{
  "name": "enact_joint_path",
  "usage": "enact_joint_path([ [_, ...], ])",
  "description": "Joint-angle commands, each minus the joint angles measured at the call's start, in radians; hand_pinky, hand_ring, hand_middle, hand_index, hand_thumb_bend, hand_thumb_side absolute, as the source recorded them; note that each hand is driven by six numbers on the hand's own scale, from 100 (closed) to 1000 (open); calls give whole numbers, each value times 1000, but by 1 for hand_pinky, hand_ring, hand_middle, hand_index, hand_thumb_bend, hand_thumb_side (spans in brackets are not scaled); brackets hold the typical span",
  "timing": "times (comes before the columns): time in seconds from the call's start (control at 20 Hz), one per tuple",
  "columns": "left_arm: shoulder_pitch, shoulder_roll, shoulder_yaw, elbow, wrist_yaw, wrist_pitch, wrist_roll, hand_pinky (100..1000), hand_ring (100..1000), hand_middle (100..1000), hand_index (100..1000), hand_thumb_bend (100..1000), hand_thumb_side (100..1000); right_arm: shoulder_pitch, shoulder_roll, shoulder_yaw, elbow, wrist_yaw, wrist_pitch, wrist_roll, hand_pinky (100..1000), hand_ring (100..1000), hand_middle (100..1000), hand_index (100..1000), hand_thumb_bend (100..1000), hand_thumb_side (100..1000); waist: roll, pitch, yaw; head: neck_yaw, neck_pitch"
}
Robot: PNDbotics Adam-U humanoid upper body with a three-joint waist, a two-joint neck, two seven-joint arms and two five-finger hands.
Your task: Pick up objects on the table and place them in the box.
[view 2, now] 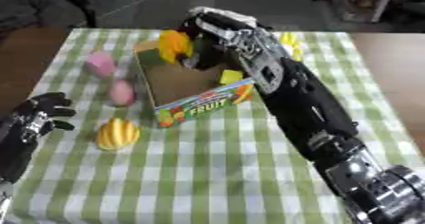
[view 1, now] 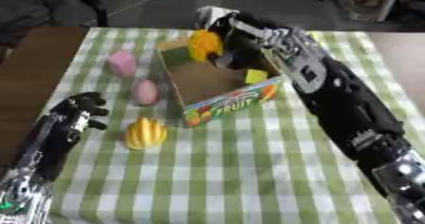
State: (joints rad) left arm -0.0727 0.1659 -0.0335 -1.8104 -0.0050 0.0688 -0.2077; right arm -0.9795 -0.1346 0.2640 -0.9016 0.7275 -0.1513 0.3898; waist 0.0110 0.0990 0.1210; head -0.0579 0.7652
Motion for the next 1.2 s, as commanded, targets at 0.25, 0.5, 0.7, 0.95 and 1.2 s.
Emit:
enact_joint_path([
  [0.25,-12,2,1,-9,1,0,-3,617,711,686,795,156,629,-9,14,-24,123,133,19,-29,748,799,741,906,417,484,2,-9,-5,-5,5],
  [0.5,-11,2,5,-10,0,-1,0,618,711,686,795,155,629,-20,-10,-85,101,212,-4,-55,758,821,795,942,435,530,3,-10,-13,-7,5],
  [0.7,-9,3,9,-10,-2,0,4,618,711,685,795,156,629,-41,-70,-176,44,169,44,-118,761,831,818,937,423,475,1,-9,-19,-12,5],
  [0.95,-9,6,15,-11,-4,0,11,618,711,685,795,155,630,-55,-181,-282,44,92,124,-201,768,851,847,942,428,420,-4,-6,-25,-15,5],
  [1.2,-13,11,18,-13,-7,-1,14,619,711,684,795,154,629,-36,-268,-375,152,38,208,-285,776,875,869,945,425,415,-9,0,-19,-25,5],
])
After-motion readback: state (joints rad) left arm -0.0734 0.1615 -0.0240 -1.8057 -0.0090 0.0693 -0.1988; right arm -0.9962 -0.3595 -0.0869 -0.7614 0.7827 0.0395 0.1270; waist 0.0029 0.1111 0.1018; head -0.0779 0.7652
